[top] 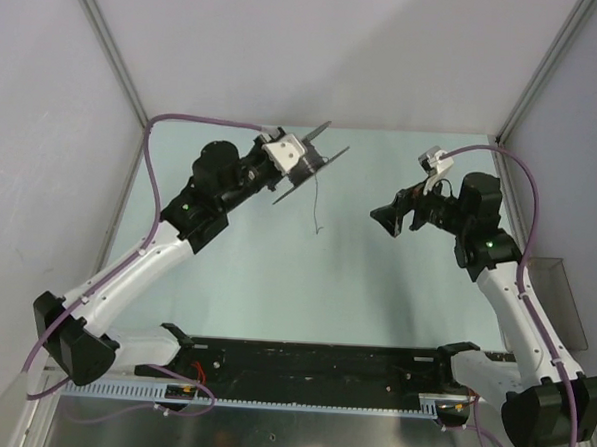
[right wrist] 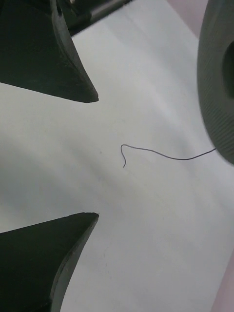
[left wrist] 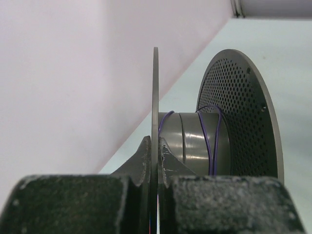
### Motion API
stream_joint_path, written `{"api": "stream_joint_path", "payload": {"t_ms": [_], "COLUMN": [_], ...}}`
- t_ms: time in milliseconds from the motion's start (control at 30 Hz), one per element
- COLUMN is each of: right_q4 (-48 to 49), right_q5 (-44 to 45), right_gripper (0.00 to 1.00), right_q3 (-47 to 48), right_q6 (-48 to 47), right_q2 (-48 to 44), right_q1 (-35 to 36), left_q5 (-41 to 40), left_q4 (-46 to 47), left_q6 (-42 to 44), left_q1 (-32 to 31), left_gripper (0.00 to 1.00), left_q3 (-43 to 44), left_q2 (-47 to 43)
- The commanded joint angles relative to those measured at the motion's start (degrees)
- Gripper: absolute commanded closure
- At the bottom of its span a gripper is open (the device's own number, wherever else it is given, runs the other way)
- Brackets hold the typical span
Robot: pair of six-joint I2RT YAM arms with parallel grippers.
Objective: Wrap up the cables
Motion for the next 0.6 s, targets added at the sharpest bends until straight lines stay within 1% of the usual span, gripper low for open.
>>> {"api": "stream_joint_path", "payload": {"t_ms": [0,100,233,300,433,500,567], "right_q4": [6.8,6.3,11.0,13.0,19.3,20.6,19.6], "right_q5": [4.9,1.7,-0.7,-3.9,-11.2,-13.9,-15.6], "right_gripper": [0.01,0.03,0.04,0.05,0.10,0.11,0.12], "right_q3": [-3.7,-5.2,-8.1,-9.8,-14.1,-16.1,-17.3], "right_q6": [-6.9,-9.0,-11.6,-15.8,-24.9,-29.8,-35.2], "right_q2": [-1.3,1.0,3.2,3.5,3.1,2.3,1.8], "right_q1": [-1.0,-1.5,-1.6,-1.7,-1.2,-0.3,1.3], "left_q5": [-5.4,-8.1,-6.7,-4.9,0.0,3.3,6.7], "left_q4": [3.1,1.6,1.2,1.3,1.2,1.2,0.5], "left_q6": [-10.4,-13.8,-17.9,-19.3,-21.0,-21.4,-21.6], "left_q1": [-0.2,-0.1,0.2,0.3,0.9,1.2,1.4], "left_gripper": [1.00,1.00,1.00,1.00,1.00,1.00,1.00], "left_q3": [6.0,7.0,8.2,9.3,11.4,11.9,12.2], "left_q2": [0.3,1.4,1.1,0.9,-0.3,-1.2,-2.2]}}
